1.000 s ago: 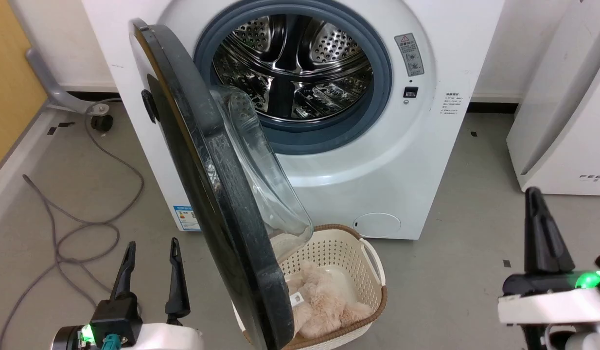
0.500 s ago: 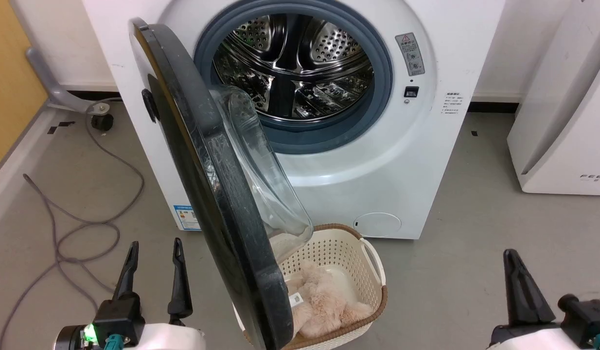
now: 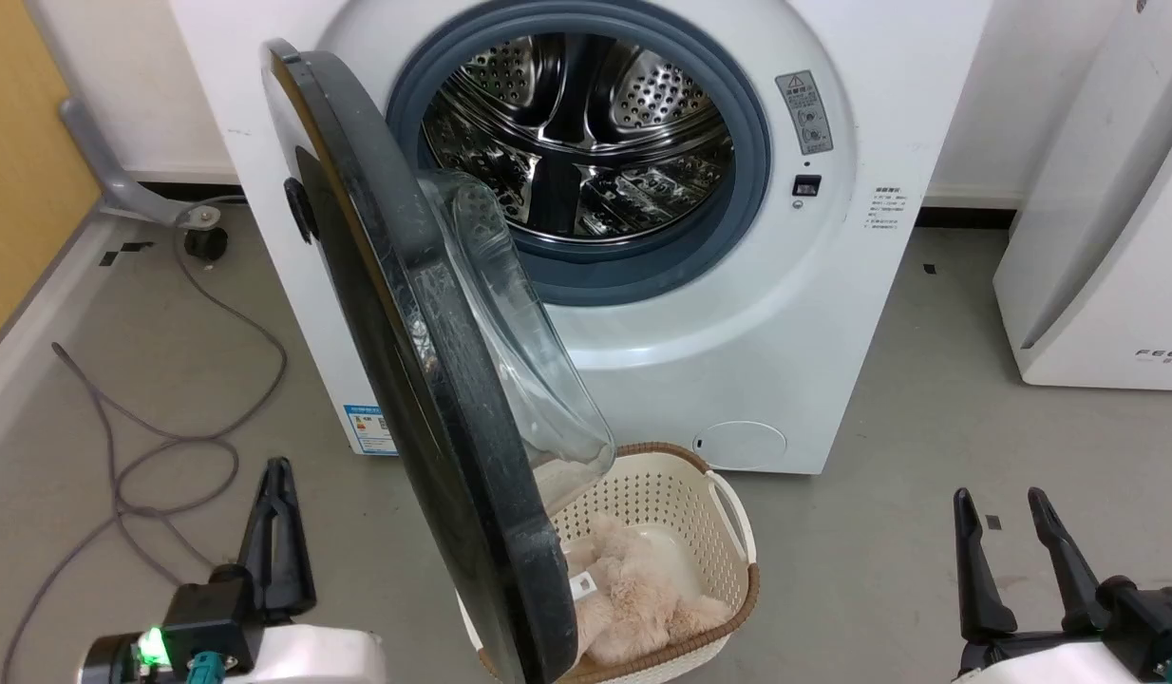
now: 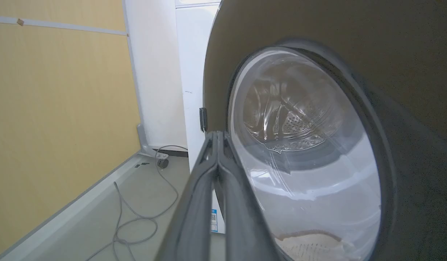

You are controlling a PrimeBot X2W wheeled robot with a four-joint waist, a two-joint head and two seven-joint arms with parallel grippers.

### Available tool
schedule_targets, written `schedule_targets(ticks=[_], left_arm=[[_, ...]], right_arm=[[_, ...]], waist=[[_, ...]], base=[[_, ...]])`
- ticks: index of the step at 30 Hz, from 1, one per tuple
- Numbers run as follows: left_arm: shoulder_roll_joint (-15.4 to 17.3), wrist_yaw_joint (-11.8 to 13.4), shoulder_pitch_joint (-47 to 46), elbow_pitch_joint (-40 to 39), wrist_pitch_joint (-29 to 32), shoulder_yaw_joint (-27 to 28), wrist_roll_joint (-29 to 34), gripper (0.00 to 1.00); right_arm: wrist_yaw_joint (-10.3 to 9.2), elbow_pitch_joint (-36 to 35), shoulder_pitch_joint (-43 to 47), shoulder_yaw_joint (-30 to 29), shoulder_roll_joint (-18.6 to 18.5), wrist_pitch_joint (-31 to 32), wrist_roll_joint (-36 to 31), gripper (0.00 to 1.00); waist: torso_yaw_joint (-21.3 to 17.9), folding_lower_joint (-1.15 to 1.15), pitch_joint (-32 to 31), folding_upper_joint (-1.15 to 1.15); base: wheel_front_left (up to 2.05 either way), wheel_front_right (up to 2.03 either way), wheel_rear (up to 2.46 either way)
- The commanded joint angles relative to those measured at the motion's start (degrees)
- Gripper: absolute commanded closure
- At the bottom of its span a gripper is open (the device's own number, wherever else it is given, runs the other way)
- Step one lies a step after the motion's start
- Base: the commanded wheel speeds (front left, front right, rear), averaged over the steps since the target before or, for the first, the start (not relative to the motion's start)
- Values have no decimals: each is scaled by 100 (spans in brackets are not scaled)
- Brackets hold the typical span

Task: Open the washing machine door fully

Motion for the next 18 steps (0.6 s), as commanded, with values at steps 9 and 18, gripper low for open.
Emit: schedule_targets(ticks=[9, 18], left_arm=[[80, -45, -318, -1003, -25, 58, 198, 100], [117, -115, -555, -2065, -25, -423, 413, 100]], right_arm=[[5, -50, 73, 23, 24, -26, 77, 0], [5, -127, 59, 73, 24, -26, 151, 0]], waist=[[25, 0, -58, 0], [-4, 0, -65, 0]], base=[[0, 0, 0], [0, 0, 0]])
